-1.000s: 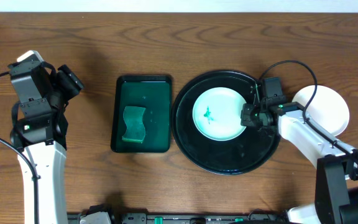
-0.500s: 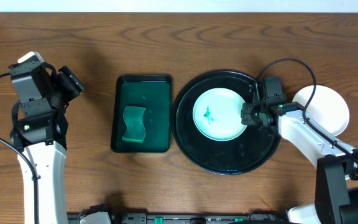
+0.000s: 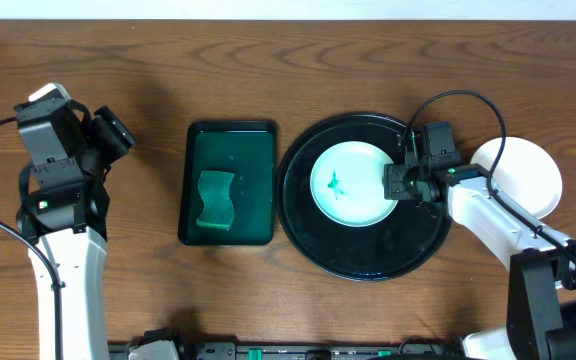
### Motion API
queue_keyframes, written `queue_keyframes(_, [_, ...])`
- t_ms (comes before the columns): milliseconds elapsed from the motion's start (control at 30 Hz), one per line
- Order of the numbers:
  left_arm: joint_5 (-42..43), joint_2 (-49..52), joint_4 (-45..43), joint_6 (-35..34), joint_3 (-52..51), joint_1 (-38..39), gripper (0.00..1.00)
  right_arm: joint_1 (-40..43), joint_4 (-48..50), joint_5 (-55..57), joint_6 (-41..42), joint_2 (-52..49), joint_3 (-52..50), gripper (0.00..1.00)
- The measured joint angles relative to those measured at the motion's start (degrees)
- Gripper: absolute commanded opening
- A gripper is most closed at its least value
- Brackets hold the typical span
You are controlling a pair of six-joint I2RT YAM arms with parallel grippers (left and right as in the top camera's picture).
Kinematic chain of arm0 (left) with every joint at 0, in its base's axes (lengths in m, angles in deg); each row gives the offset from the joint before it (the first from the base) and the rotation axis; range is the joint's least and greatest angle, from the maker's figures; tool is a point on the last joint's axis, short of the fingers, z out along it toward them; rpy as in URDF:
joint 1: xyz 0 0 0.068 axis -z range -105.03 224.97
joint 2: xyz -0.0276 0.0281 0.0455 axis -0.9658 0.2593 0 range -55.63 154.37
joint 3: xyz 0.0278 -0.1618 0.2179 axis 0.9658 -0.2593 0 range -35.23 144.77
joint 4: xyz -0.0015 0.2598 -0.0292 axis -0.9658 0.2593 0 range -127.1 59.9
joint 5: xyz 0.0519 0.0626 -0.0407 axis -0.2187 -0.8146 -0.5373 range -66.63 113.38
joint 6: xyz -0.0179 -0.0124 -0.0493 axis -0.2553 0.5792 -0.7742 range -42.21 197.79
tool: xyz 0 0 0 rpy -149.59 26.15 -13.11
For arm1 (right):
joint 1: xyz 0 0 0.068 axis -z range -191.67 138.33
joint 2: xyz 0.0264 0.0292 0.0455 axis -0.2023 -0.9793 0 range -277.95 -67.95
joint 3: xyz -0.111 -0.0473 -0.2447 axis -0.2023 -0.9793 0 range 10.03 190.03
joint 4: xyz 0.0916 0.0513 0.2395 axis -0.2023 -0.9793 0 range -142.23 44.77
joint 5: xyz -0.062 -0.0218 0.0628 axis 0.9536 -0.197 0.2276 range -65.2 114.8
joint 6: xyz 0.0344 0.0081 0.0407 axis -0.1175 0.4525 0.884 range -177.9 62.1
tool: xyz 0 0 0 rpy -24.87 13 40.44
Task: Clean dirty plates on tray and stack at the side
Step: 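Hold the stained plate rim steady on the black tray with right gripper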
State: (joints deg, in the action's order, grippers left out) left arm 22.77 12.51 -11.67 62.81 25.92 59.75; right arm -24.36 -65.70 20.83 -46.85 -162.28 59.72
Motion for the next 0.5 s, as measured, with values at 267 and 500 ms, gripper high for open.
queue_keyframes(267, [0.0, 0.0, 0.0, 0.0, 0.0, 0.0, 0.80, 0.0, 0.9, 0.0, -1.5, -0.1, -0.3, 0.56])
queue_keyframes(500, [0.0, 0.0, 0.0, 0.0, 0.0, 0.0, 0.80, -0.3, 1.2, 0.3, -2.3, -1.0, -0.4, 0.37])
